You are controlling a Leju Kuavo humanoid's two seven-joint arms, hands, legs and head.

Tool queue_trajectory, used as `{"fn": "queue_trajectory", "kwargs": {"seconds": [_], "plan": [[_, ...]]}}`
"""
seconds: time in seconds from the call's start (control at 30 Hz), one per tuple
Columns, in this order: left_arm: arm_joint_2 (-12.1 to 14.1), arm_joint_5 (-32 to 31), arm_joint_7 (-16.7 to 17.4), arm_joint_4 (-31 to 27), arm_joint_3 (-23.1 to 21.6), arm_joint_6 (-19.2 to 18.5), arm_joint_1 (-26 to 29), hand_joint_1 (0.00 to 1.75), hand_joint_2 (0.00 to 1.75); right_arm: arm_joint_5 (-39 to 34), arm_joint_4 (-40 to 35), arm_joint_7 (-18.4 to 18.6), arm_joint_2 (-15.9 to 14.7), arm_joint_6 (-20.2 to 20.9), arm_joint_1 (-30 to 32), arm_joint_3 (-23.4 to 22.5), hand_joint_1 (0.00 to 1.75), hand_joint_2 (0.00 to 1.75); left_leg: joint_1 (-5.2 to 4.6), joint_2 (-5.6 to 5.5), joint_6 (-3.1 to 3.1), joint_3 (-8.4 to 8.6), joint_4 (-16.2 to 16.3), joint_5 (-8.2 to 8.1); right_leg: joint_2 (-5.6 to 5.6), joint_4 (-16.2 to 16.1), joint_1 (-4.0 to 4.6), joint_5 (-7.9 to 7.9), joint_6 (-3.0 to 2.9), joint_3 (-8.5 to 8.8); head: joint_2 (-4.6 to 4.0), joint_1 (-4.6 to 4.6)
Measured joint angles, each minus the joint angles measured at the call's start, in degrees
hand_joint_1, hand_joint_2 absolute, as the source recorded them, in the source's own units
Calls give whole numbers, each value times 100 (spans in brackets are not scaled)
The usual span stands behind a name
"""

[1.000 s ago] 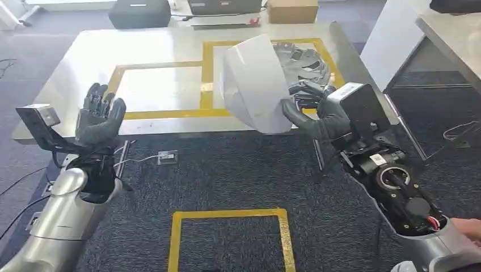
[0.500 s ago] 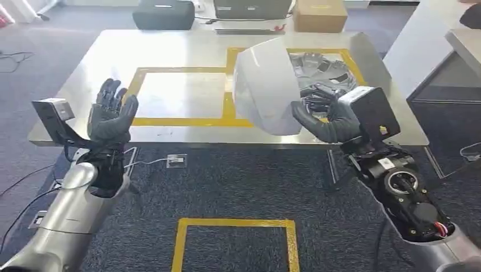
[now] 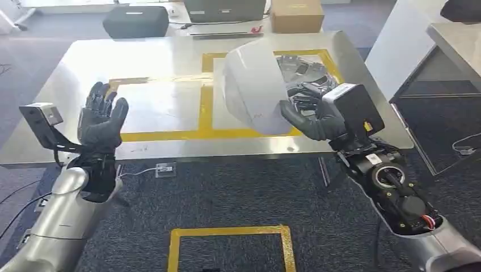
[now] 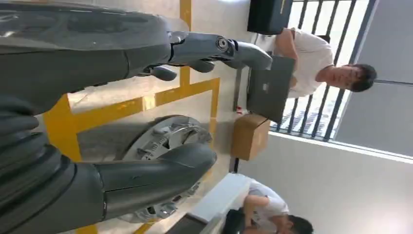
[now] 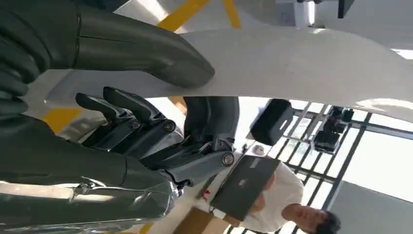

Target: Take the parts from the cabinet and place them on the table.

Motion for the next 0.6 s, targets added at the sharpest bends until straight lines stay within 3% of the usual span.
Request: {"fn": "queue_trajectory", "kwargs": {"seconds": [0.03,0.1,0.13,0.2,0.23,0.27,0.37,0.4,0.43,0.47,0.53,0.57,0.6], "plan": [[0,6,0,2,0,-2,0,0,175,0,0,0,0,0,-3,0,175,175,0,9,10,188,-520,378,0,5,1,-58,21,52,0,-24],[0,13,4,4,0,-18,-13,0,175,9,18,-11,2,-4,-29,2,175,175,-43,21,104,259,-715,191,14,28,27,-121,88,31,0,-35],[-2,15,4,2,0,-24,-6,0,175,9,22,-4,2,-11,-33,0,175,175,-59,-1,157,251,-718,279,9,22,24,-150,127,44,0,-19],[-4,13,4,2,-2,-33,-3,0,175,11,26,-9,2,-11,-42,0,175,175,-28,-2,235,331,-717,239,12,68,28,-197,193,101,0,9],[-4,13,4,2,0,-33,-4,0,175,11,31,-9,2,-13,-38,0,175,175,-17,0,257,394,-739,218,-11,184,6,-249,224,22,0,15],[-7,13,4,2,0,-33,-20,0,175,9,33,-13,2,-15,-55,0,175,175,-15,-2,300,443,-737,183,-16,520,5,-328,246,-120,0,37],[-11,13,4,2,0,-35,-7,0,175,9,55,-15,2,-20,-45,0,175,175,-17,-3,319,534,-732,82,-15,1887,-10,-808,295,-953,0,153],[-11,13,4,4,0,-35,1,0,175,9,70,-15,2,-20,-40,2,175,175,-17,-6,315,576,-729,44,-16,2062,-10,-880,292,-1125,0,171],[-11,13,4,4,0,-35,4,0,175,9,77,-13,2,-20,-39,2,175,175,-17,-14,309,630,-727,1,-16,1955,-10,-776,291,-1153,0,186],[-11,13,4,4,0,-35,4,0,175,9,83,-13,2,-20,-41,2,175,175,-17,-20,306,700,-726,-47,-16,1621,-10,-523,281,-1062,0,214],[-13,13,4,2,0,-35,1,0,175,11,94,-13,2,-20,-45,2,175,175,-27,-31,282,872,-726,-157,-13,493,9,263,187,-648,0,271],[-11,13,4,6,0,-35,1,0,175,15,102,-15,2,-20,-49,2,175,175,-23,-30,264,912,-732,-196,-11,163,38,450,145,-558,0,300],[-11,13,4,9,0,-35,-1,0,175,15,114,-18,2,-29,-66,4,175,175,-36,-45,236,904,-733,-202,-18,104,75,234,134,-548,2,269]]}}
